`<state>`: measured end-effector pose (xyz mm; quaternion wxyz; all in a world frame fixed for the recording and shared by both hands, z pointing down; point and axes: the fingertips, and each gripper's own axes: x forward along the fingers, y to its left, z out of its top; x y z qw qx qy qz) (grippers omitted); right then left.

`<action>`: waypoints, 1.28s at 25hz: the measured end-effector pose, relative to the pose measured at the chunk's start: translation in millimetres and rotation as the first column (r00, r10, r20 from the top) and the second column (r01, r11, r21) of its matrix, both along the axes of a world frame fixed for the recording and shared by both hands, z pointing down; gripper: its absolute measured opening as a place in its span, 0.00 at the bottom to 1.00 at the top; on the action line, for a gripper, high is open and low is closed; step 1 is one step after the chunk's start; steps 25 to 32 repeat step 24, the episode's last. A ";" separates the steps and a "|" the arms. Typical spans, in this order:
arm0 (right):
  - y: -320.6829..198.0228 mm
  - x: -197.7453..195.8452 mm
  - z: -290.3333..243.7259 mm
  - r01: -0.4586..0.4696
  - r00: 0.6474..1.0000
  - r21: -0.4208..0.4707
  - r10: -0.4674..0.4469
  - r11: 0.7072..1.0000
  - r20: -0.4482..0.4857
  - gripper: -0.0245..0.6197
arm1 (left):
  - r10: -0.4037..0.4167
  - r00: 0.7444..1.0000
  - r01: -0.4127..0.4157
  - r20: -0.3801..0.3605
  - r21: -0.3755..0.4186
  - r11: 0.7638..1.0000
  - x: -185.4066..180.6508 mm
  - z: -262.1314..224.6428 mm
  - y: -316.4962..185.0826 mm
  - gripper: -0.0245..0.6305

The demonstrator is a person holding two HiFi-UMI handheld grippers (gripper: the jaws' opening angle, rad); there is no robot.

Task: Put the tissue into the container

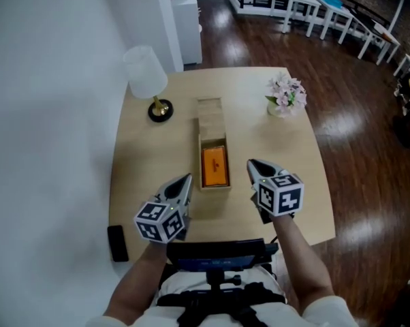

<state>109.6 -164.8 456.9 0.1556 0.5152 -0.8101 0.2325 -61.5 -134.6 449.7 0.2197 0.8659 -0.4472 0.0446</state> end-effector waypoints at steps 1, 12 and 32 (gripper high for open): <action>1.2 -1.0 -1.3 0.015 1.000 0.003 -0.015 1.000 0.001 0.05 | -0.001 1.000 0.001 0.001 0.000 1.000 1.0 0.1 0.5 0.04; 9.2 -9.5 -7.7 0.100 0.994 0.030 -0.099 0.995 -0.042 0.04 | 0.004 1.000 -0.004 0.005 0.002 1.000 8.5 1.2 4.4 0.04; 8.2 -12.1 -4.3 0.101 0.994 0.015 -0.100 0.995 -0.053 0.04 | 0.012 1.000 -0.012 0.004 -0.004 1.000 8.7 1.5 7.0 0.04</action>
